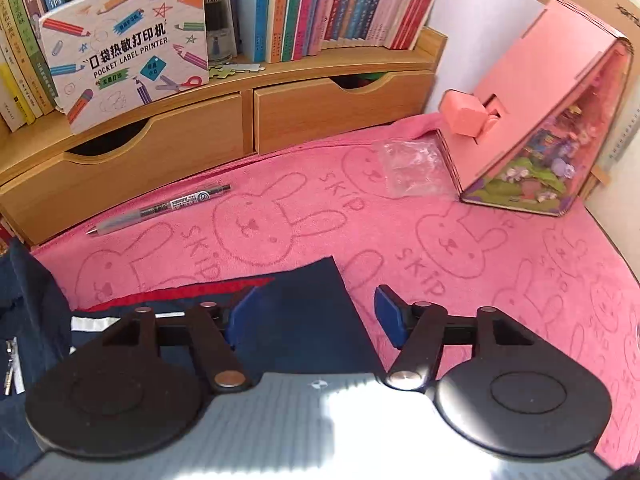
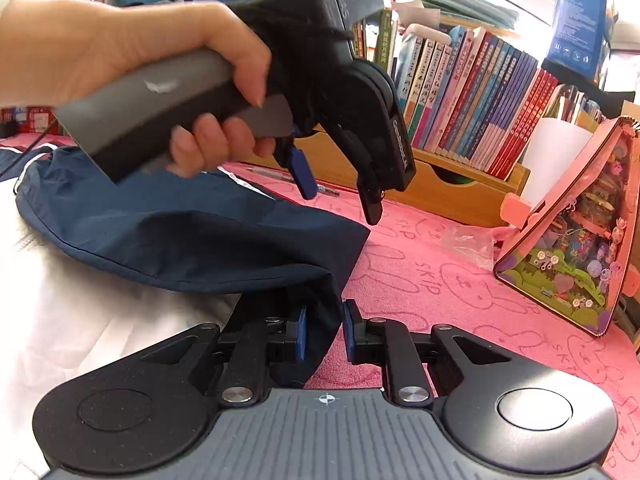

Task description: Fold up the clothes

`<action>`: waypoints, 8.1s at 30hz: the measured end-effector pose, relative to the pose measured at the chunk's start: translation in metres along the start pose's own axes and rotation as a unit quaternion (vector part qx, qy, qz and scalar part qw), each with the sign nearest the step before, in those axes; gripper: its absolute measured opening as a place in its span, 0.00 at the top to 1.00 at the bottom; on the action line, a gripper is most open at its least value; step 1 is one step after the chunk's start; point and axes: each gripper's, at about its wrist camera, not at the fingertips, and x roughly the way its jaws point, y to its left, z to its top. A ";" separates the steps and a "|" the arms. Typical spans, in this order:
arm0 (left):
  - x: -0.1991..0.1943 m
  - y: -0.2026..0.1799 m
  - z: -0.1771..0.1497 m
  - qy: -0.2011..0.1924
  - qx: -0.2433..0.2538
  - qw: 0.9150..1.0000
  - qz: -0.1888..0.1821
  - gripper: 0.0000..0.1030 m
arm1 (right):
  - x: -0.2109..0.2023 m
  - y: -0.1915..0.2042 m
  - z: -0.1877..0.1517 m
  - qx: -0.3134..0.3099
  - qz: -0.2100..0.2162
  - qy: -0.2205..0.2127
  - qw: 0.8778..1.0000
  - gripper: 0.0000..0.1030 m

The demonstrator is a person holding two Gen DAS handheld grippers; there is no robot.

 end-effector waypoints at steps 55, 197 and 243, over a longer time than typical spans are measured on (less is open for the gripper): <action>-0.110 0.183 -0.199 -0.121 -0.078 0.978 0.150 0.05 | 0.013 0.049 0.063 0.009 0.116 0.041 0.992 0.68; 0.046 0.029 -0.046 -0.046 0.008 0.997 0.064 0.00 | 0.015 -0.021 -0.001 0.112 0.025 0.062 0.992 0.91; -0.069 0.090 -0.129 -0.170 0.011 0.979 0.112 0.00 | -0.008 0.015 -0.008 0.082 -0.099 0.090 0.988 0.90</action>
